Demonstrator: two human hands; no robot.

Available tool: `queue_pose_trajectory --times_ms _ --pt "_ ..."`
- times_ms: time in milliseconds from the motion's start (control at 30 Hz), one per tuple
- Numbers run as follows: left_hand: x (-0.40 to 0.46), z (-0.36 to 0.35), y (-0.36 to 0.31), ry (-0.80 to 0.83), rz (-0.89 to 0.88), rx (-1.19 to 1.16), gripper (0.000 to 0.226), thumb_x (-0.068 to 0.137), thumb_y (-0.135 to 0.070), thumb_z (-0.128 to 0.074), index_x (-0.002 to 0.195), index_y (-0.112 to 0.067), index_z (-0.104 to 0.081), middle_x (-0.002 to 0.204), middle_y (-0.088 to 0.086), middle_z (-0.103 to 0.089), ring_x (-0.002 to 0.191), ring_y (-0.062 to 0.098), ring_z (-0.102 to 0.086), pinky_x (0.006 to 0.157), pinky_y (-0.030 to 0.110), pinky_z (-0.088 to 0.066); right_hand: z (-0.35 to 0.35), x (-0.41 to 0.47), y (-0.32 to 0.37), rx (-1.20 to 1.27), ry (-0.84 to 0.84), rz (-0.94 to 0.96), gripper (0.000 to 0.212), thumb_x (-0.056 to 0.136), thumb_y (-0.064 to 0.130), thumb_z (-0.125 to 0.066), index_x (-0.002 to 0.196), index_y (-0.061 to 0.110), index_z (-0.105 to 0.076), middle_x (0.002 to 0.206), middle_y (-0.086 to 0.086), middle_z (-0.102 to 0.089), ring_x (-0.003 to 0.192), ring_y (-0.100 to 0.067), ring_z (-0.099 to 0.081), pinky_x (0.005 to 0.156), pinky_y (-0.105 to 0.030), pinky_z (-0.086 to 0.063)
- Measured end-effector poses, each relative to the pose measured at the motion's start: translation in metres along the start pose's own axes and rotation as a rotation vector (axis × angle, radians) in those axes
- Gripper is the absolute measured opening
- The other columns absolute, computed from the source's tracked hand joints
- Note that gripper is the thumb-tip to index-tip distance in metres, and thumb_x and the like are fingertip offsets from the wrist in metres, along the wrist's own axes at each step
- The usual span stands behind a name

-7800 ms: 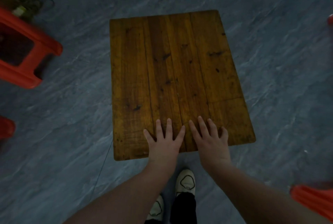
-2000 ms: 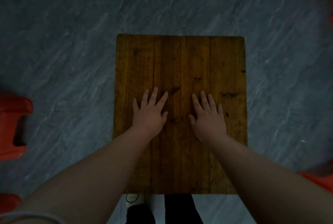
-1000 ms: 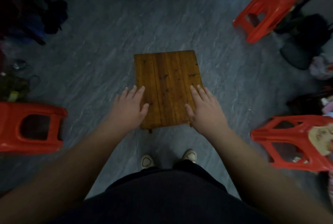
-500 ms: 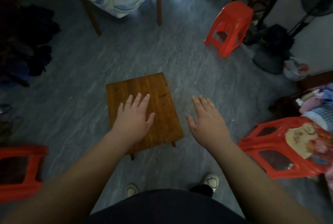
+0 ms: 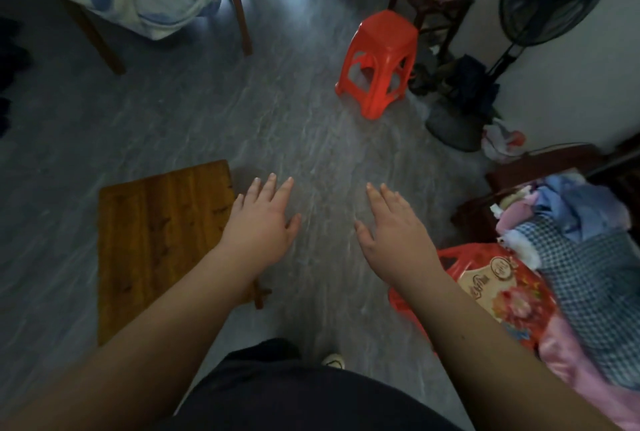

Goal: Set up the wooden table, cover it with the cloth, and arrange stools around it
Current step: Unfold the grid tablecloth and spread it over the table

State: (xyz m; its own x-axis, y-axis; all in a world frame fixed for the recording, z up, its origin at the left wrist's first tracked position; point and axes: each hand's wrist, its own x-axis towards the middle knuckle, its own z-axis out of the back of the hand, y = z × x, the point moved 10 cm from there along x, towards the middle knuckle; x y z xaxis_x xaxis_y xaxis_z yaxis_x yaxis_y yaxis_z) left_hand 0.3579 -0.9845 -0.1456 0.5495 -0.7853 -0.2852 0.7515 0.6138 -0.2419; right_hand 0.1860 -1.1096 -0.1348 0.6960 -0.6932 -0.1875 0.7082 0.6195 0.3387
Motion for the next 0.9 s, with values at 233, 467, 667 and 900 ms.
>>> queue_pose_trajectory --times_ms 233,467,667,900 --pt "0.082 0.029 -0.012 -0.002 0.034 0.004 0.067 0.101 -0.055 -0.032 0.159 -0.030 -0.008 0.168 0.001 -0.005 0.154 0.026 -0.003 0.123 0.050 -0.013 0.029 0.085 -0.014 -0.011 0.019 0.019 0.070 0.100 0.046 -0.044 0.160 0.025 -0.015 0.167 -0.005 -0.019 0.153 -0.026 -0.016 0.124 -0.042 -0.019" --pt "0.208 0.065 0.014 -0.017 0.058 -0.029 0.068 0.101 -0.057 -0.033 0.159 -0.032 -0.007 0.168 0.001 -0.005 0.154 0.026 -0.003 0.124 0.049 -0.012 0.046 0.231 0.013 -0.159 0.020 0.090 0.080 0.087 0.058 -0.022 0.159 0.025 -0.021 0.165 -0.007 -0.024 0.152 -0.027 -0.021 0.120 -0.048 -0.026" --pt "0.320 0.121 0.059 -0.017 0.083 -0.006 0.068 0.100 -0.057 -0.032 0.158 -0.031 -0.007 0.168 0.003 -0.005 0.154 0.027 -0.003 0.123 0.050 -0.012 0.061 0.371 0.075 -0.169 0.043 0.168 0.082 0.085 0.059 -0.019 0.160 0.025 -0.021 0.166 -0.006 -0.023 0.153 -0.026 -0.019 0.121 -0.047 -0.024" --pt "0.411 0.185 0.127 -0.067 0.224 -0.036 0.068 0.100 -0.056 -0.034 0.158 -0.032 -0.009 0.168 0.002 -0.007 0.154 0.025 -0.004 0.123 0.050 -0.012 0.075 0.504 0.145 -0.143 0.052 0.290 0.071 0.097 0.052 -0.034 0.160 0.027 -0.015 0.168 -0.003 -0.016 0.154 -0.023 -0.012 0.123 -0.046 -0.019"
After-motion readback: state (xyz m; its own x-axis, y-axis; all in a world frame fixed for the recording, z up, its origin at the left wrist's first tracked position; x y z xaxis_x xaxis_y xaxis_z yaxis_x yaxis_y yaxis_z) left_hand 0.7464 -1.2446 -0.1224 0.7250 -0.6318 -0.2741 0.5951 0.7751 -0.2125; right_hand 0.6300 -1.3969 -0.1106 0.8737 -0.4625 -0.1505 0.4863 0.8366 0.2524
